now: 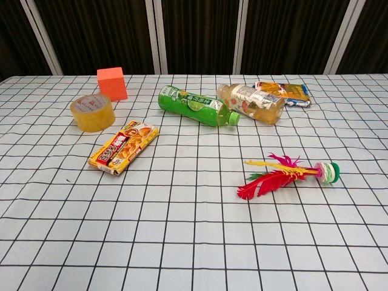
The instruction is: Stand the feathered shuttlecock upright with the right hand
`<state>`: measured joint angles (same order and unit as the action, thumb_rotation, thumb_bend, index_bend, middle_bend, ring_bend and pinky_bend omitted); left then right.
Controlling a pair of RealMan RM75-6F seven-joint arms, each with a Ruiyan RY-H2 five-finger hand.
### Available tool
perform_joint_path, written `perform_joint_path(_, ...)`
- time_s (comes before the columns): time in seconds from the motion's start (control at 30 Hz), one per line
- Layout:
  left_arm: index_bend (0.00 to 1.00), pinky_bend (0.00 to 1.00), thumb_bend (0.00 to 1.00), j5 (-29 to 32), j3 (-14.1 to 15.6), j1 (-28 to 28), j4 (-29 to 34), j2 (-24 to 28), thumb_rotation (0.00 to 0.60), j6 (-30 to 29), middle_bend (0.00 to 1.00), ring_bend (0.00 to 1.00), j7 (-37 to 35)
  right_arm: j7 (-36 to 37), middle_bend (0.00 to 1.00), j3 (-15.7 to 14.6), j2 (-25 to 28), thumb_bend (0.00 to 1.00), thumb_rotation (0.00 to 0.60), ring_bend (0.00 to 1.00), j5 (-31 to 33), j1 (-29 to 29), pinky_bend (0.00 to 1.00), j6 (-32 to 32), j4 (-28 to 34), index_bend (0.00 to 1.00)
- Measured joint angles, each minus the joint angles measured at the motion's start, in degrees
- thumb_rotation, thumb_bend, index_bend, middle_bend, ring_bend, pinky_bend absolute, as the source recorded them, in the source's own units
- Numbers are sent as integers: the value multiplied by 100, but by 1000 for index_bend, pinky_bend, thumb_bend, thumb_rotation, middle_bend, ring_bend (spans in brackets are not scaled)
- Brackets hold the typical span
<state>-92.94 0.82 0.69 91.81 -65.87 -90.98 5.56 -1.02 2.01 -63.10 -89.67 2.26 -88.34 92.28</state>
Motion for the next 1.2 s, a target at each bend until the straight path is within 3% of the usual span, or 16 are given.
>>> perform_joint_path(0.33, 0, 0, 39, -54, 9, -14, -6, -3, 600, -56, 0, 0, -18, 99, 0, -9, 2, 399, 600, 0, -69, -2, 0, -23, 45, 9)
perform_joint_path(0.43, 0, 0, 40, -61, 1, -11, -12, -13, 600, -65, 0, 0, -36, 262, 9, -23, -24, 399, 600, 0, -195, 33, 0, -32, 117, 147)
perform_joint_path(0.57, 0, 0, 45, -81, 9, -1, -10, -14, 600, -51, 0, 0, -48, 537, 110, -37, -66, 399, 600, 0, -289, 147, 0, 97, 395, 381)
perform_joint_path(0.63, 0, 0, 46, -101, 12, 1, -14, -14, 600, -62, 0, 0, -49, 602, 150, -15, -107, 399, 600, 0, -292, 254, 0, 245, 618, 440)
perform_joint_path(0.9, 0, 0, 45, -84, 8, 6, -22, 0, 600, -51, 0, 0, -124, 105, 164, 214, -673, 400, 600, 0, 19, 856, 0, 1150, 1206, 457)
perform_joint_path(1.2, 0, 0, 45, -8, 3, 23, 15, 62, 600, 22, 0, 0, -280, -878, 164, 523, -1906, 399, 600, 0, 1004, 1516, 0, 2038, 1203, 458)
